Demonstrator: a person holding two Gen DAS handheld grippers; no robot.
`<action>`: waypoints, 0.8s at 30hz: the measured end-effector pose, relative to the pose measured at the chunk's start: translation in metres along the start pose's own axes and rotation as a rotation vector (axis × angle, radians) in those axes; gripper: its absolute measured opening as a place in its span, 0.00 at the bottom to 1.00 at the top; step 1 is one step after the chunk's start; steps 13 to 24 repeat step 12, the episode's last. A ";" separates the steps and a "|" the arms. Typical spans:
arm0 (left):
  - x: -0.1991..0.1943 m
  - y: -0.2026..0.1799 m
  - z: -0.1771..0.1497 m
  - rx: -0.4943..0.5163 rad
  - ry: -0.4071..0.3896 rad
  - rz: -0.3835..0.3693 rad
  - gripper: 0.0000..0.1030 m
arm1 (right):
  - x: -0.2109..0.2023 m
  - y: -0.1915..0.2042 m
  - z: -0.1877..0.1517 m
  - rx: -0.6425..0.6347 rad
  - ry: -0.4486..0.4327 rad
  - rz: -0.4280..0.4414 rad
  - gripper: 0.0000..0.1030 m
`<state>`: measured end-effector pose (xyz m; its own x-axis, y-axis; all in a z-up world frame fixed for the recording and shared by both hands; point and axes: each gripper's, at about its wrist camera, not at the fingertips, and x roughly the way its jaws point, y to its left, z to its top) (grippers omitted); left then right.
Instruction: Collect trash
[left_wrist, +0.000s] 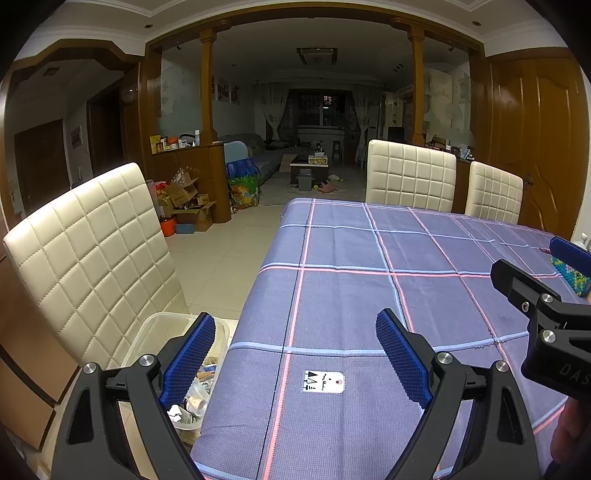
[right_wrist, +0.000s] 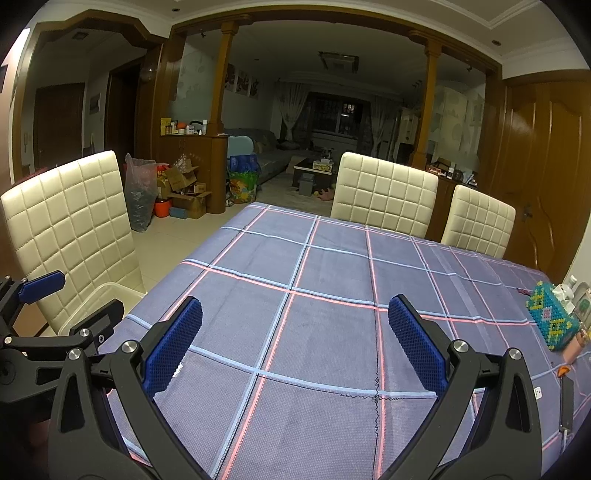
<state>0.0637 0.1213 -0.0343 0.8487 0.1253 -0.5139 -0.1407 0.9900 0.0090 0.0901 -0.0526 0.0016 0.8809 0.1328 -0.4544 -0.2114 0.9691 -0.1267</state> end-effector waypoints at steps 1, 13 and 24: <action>0.000 0.000 0.000 0.000 0.000 0.001 0.84 | 0.000 0.000 0.000 0.000 0.001 0.000 0.96; 0.004 0.002 -0.002 -0.005 0.016 0.000 0.84 | 0.001 0.001 -0.001 0.002 0.003 0.003 0.96; 0.004 0.002 -0.002 -0.005 0.016 0.000 0.84 | 0.001 0.001 -0.001 0.002 0.003 0.003 0.96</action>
